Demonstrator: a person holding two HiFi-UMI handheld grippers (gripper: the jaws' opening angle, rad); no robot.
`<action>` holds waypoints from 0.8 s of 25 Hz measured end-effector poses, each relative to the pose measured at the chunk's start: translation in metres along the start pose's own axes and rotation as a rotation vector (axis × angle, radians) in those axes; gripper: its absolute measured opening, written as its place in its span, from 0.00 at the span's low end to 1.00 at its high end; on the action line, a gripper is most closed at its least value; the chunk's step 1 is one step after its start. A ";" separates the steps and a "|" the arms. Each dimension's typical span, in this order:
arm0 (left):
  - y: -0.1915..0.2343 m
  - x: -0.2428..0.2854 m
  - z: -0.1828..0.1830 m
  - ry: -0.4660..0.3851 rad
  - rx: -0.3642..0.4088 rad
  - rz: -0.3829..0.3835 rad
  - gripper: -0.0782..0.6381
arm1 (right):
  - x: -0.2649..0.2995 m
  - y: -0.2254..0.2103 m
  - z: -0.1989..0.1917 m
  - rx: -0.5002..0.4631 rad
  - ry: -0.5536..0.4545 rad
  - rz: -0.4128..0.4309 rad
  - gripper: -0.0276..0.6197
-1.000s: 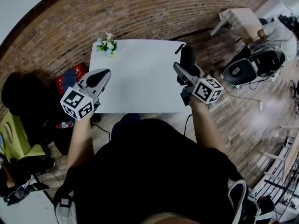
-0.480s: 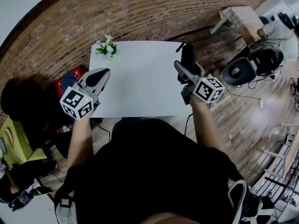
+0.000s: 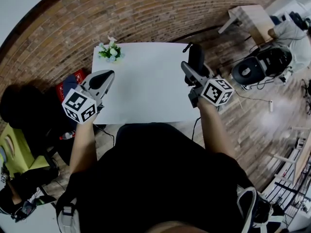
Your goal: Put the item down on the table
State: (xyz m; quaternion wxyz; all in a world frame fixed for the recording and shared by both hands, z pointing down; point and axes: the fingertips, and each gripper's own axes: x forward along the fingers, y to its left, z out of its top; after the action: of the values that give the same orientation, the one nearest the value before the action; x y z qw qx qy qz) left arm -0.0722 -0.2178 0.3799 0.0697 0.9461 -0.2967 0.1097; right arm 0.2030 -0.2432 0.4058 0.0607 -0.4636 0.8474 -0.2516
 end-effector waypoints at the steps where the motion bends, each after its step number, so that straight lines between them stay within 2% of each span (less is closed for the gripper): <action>1: 0.002 0.001 0.000 0.002 -0.001 -0.001 0.12 | 0.002 -0.001 0.001 0.000 0.001 -0.001 0.57; 20: 0.018 0.008 -0.007 0.026 -0.022 -0.012 0.12 | 0.023 -0.007 -0.002 0.003 0.026 -0.003 0.57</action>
State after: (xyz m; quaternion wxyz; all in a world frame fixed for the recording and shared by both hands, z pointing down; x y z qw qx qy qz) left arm -0.0777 -0.2354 0.3898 0.0847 0.9456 -0.2911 0.1182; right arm 0.1947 -0.2643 0.4136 0.0497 -0.4616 0.8470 -0.2589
